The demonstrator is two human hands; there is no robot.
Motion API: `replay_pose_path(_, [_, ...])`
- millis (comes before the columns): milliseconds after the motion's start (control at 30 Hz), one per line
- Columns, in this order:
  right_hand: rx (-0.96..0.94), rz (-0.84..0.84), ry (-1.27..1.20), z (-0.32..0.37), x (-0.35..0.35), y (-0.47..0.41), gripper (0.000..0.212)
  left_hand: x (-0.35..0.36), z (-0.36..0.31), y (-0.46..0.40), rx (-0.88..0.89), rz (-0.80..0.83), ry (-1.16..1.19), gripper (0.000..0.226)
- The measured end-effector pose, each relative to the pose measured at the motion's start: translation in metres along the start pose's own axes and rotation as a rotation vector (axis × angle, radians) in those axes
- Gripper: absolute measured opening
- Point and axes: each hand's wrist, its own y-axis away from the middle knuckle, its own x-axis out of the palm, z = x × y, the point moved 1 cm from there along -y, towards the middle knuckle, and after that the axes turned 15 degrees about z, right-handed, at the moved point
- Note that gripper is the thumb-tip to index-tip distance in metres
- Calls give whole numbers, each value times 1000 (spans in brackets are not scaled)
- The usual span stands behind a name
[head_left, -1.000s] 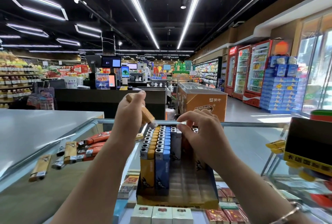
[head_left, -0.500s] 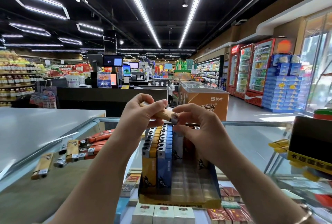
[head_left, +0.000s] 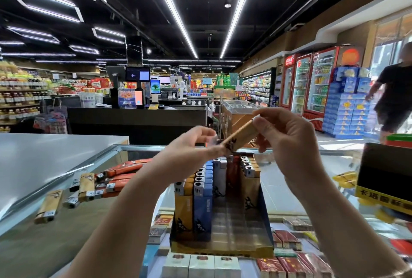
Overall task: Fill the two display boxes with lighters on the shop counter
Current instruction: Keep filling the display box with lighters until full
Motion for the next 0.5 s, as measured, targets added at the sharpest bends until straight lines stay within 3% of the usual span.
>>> replay_pose_path(133, [20, 109, 94, 6, -9, -1, 22, 8, 2, -1, -158, 127, -218, 59])
replay_pose_path(367, [139, 428, 245, 13, -20, 1, 11, 10, -3, 0, -180, 135, -166, 47])
replay_pose_path(500, [195, 574, 413, 8, -16, 3, 16, 11, -3, -1, -179, 130, -178, 44])
